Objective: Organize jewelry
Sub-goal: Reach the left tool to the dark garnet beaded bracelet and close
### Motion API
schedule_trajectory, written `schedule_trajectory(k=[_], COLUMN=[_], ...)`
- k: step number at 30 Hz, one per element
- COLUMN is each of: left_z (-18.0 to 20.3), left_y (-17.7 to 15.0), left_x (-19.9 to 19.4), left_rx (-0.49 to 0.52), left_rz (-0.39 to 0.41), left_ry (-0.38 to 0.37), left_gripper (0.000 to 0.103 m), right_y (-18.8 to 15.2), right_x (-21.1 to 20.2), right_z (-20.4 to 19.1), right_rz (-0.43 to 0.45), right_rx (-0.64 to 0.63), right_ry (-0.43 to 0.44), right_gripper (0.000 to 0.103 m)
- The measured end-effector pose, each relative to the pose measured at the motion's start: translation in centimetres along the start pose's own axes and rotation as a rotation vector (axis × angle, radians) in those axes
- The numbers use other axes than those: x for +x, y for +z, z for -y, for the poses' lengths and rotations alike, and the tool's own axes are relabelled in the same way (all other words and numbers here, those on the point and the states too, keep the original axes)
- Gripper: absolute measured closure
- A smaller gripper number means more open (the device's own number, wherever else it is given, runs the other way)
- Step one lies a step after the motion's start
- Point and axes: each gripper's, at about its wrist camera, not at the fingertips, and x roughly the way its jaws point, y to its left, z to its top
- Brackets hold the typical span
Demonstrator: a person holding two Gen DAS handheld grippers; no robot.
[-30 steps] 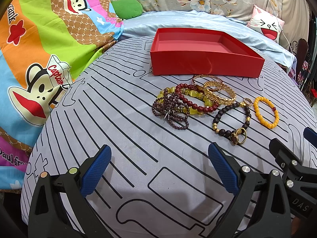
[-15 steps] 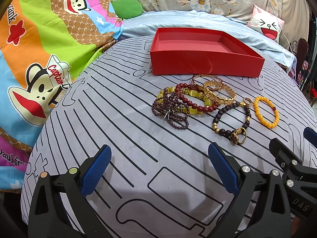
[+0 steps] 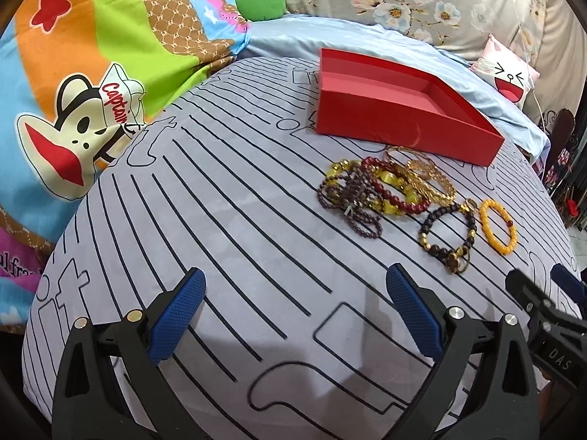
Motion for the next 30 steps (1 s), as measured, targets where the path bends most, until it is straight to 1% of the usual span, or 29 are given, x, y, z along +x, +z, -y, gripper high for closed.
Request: schedule_trajectory(k=[4,7,10,11,12,14,16,18,20,21,24,27,30], left_z=[0.6,1.0,1.3,1.4,1.4,1.3,1.3,1.6,2.0,2.2,2.4,2.1,1.9], left_y=[1.4,2.5,3.3,3.4,3.5,3.7,3.9,3.9,3.7,3.6,3.4,3.0,2.4], left_x=[0.4,1.5,2.7,3.0,3.4,3.9,4.0,4.0,3.9,3.8,3.4,2.7,2.1], left_rx=[0.030,0.033,0.036,0.035,0.032,0.023,0.013,0.023,0.034,0.044,0.051,0.045,0.052], left_rz=[0.033,0.033,0.020,0.014,0.005,-0.011,-0.006,-0.006,-0.005,-0.002,0.006,0.018,0.024], left_ry=[0.010,0.008,-0.009,-0.015,-0.026,-0.050,-0.070,-0.098,-0.119,-0.120,-0.137,-0.142,-0.143], left_gripper=[0.009,0.010,0.019,0.025,0.033,0.041,0.049,0.069,0.081,0.084,0.088,0.089,0.089], right_y=[0.0,0.0,0.0,0.0,0.0,0.1,0.1,0.0,0.0,0.0,0.1,0.2,1.0], right_x=[0.2,0.3,0.4,0.5,0.5,0.6,0.7,0.7,0.7,0.7,0.8,0.7,0.8], right_z=[-0.3,-0.2,-0.1,-0.1,-0.1,-0.1,-0.1,-0.1,0.0,0.0,0.1,0.3,1.0], right_rz=[-0.007,-0.010,-0.013,-0.015,-0.017,-0.020,-0.021,-0.021,-0.022,-0.024,-0.027,-0.020,-0.004], right_rx=[-0.014,-0.007,-0.001,0.000,0.001,0.002,0.003,0.005,0.010,0.011,0.014,0.018,0.024], right_ry=[0.004,0.009,0.013,0.016,0.018,0.020,0.023,0.025,0.030,0.033,0.041,0.050,0.034], right_gripper=[0.007,0.007,0.007,0.007,0.007,0.007,0.007,0.007,0.007,0.007,0.007,0.007,0.009])
